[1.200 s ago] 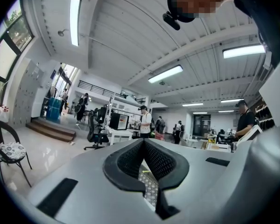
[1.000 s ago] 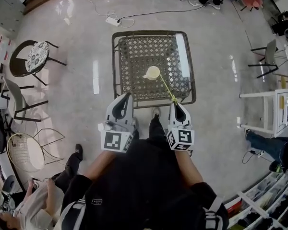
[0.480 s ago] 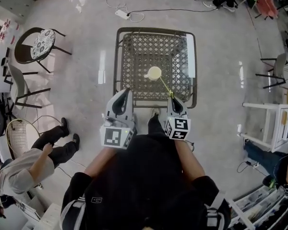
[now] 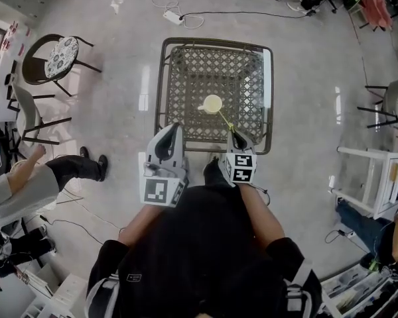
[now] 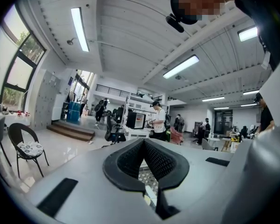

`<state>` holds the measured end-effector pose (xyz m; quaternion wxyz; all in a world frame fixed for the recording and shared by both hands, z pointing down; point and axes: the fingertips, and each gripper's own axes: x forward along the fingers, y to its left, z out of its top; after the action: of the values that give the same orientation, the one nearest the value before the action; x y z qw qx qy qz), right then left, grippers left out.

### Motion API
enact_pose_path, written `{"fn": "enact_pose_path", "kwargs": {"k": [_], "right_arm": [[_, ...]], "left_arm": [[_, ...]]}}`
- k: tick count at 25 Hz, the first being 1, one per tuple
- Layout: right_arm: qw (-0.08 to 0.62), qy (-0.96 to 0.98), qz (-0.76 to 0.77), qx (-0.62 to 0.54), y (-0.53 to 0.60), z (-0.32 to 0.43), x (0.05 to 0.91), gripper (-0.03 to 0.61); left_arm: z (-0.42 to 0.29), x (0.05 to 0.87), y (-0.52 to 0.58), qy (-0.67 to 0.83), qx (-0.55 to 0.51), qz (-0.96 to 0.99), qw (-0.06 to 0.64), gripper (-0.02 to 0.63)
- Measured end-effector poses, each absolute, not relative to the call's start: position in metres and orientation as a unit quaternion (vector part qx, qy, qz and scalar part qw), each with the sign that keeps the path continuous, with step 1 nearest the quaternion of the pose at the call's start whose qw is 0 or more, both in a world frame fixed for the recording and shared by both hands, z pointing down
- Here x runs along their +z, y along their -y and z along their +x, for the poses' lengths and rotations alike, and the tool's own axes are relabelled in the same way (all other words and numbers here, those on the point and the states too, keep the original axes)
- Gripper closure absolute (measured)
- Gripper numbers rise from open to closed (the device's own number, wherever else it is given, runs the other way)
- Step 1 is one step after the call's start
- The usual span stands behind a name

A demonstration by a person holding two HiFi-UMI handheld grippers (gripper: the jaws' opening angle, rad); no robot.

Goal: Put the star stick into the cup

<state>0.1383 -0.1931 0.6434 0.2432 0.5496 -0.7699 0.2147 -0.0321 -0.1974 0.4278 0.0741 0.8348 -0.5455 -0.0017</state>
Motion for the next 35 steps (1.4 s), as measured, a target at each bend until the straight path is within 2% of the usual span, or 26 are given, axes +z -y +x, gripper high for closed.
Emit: {"fn": "enact_pose_path", "kwargs": {"k": [8, 35], "right_arm": [[0.272, 0.769, 0.532, 0.227, 0.214, 0.139, 0.673, 0.558], [0.307, 0.757, 0.52, 0.247, 0.24, 0.131, 0.725, 0.557]], "left_arm": [[-0.027, 0.434, 0.21, 0.554, 0.003, 0.829, 0.08, 0.598], [-0.032, 0.437, 0.229, 0.556, 0.023, 0.827, 0.075, 0.598]]}}
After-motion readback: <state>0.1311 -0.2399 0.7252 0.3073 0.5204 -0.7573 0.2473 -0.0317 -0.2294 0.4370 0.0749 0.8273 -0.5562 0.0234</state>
